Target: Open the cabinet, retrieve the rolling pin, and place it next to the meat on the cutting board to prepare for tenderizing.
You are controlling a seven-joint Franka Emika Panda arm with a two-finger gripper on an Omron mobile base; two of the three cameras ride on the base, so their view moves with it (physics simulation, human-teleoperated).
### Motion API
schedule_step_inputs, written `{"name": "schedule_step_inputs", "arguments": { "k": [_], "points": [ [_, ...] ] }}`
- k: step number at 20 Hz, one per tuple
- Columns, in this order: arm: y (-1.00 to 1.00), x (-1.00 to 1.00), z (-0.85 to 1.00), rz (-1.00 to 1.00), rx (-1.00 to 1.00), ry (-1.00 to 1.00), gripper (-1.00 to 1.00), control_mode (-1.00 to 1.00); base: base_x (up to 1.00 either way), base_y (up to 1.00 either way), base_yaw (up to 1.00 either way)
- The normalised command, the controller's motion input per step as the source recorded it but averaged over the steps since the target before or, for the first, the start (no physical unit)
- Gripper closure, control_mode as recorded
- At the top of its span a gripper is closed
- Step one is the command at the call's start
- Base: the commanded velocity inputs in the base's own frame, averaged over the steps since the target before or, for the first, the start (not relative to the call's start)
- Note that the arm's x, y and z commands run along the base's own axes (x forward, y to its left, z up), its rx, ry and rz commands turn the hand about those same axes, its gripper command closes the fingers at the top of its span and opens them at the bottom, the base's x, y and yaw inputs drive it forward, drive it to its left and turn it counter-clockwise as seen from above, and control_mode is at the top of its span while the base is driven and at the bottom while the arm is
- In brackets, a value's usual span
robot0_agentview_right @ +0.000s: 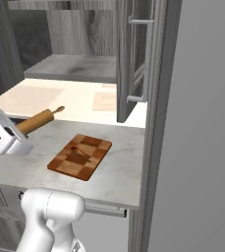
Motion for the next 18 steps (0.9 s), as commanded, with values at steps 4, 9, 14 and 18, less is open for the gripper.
{"name": "schedule_step_inputs", "arguments": {
  "k": [4,9,14,18],
  "points": [
    [-0.06,0.18,-0.28,0.00,0.00,0.06,1.00,-1.00,0.00,0.00,0.00],
    [-0.06,0.26,-0.29,0.00,0.00,0.06,1.00,-1.00,0.00,0.00,0.00],
    [-0.09,0.19,-0.28,0.00,0.00,0.02,1.00,-1.00,0.00,0.00,0.00],
    [-0.05,0.09,-0.25,0.00,0.00,0.01,1.00,-1.00,0.00,0.00,0.00]
  ]
}}
